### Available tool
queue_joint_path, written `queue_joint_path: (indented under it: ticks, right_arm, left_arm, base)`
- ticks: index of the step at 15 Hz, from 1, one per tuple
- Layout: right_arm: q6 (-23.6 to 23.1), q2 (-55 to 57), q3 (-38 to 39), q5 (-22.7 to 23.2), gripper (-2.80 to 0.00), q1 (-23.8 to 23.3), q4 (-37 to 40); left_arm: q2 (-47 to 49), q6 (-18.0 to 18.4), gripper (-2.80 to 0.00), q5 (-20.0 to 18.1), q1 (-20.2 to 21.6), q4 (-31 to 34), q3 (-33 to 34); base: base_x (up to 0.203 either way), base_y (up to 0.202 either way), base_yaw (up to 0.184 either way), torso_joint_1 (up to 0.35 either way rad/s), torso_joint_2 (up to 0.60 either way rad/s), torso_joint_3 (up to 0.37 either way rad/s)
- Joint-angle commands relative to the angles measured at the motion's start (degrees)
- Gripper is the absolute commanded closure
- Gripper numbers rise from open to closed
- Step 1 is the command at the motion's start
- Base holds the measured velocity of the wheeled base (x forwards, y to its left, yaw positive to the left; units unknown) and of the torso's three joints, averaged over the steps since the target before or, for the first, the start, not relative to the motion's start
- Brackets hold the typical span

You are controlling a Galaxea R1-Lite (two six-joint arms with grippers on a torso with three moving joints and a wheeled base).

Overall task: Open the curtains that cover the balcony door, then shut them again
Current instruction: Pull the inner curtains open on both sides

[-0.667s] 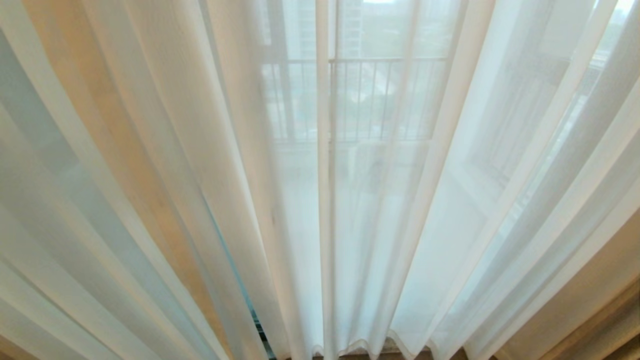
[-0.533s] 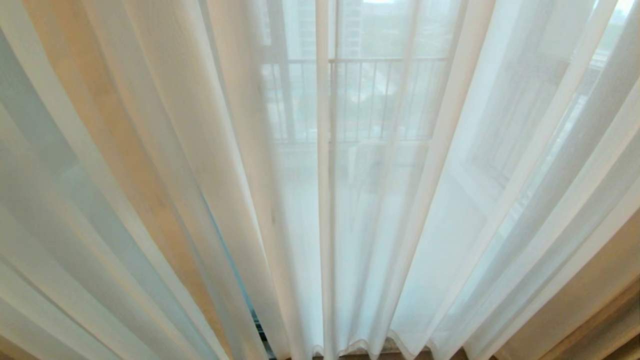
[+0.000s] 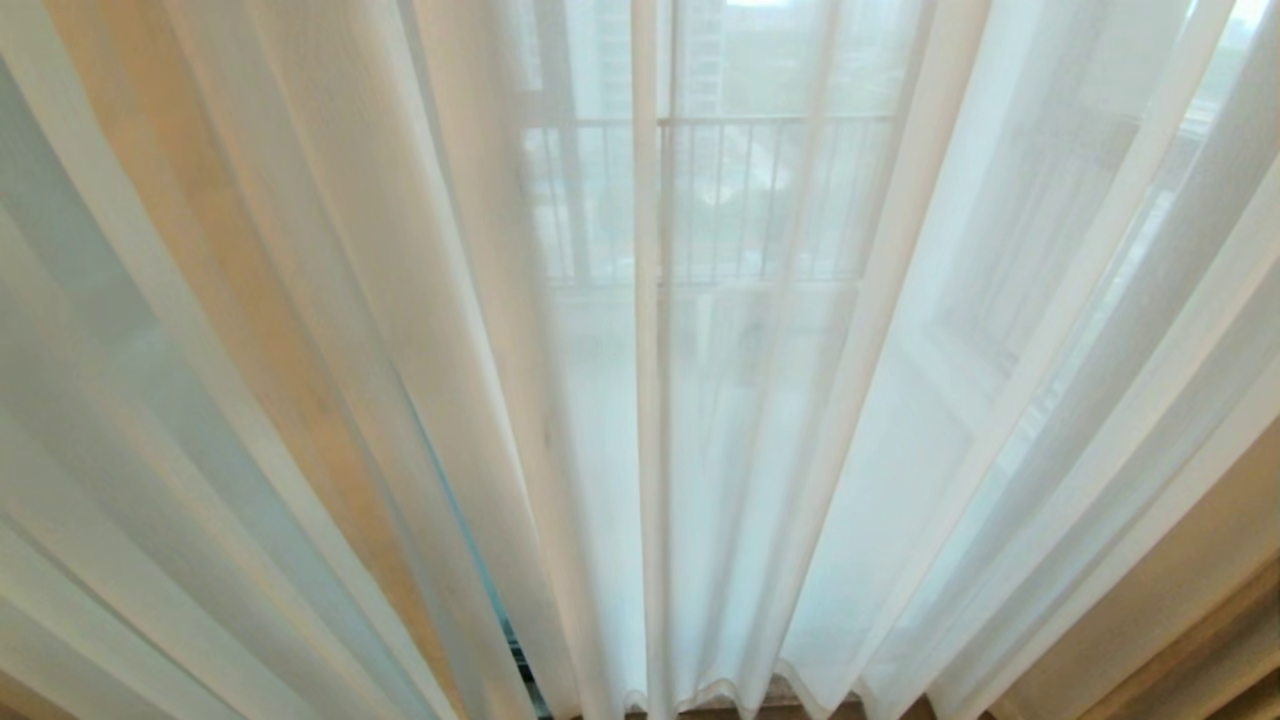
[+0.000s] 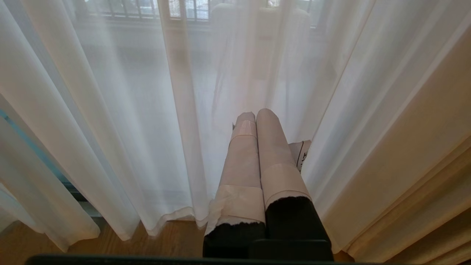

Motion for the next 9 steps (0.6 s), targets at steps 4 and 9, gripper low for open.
queue_joint_path:
  ticks: [4,9]
  right_arm:
    - [-0.09,0.00,0.00,0.03,0.00,0.10,0.00]
    - [-0.01,0.00,0.00,0.03,0.00,0.10,0.00]
  left_arm:
    - [-0.02,4.22,0.00,-0.29,0.08,-2.12,-0.05]
    - [-0.02,3.86,0.00,0.32,0.13,-5.61,-3.77]
  base:
    - [0.000,0.000,0.000,0.000,0.00,0.000]
    - [0.000,0.000,0.000,0.000,0.00,0.000]
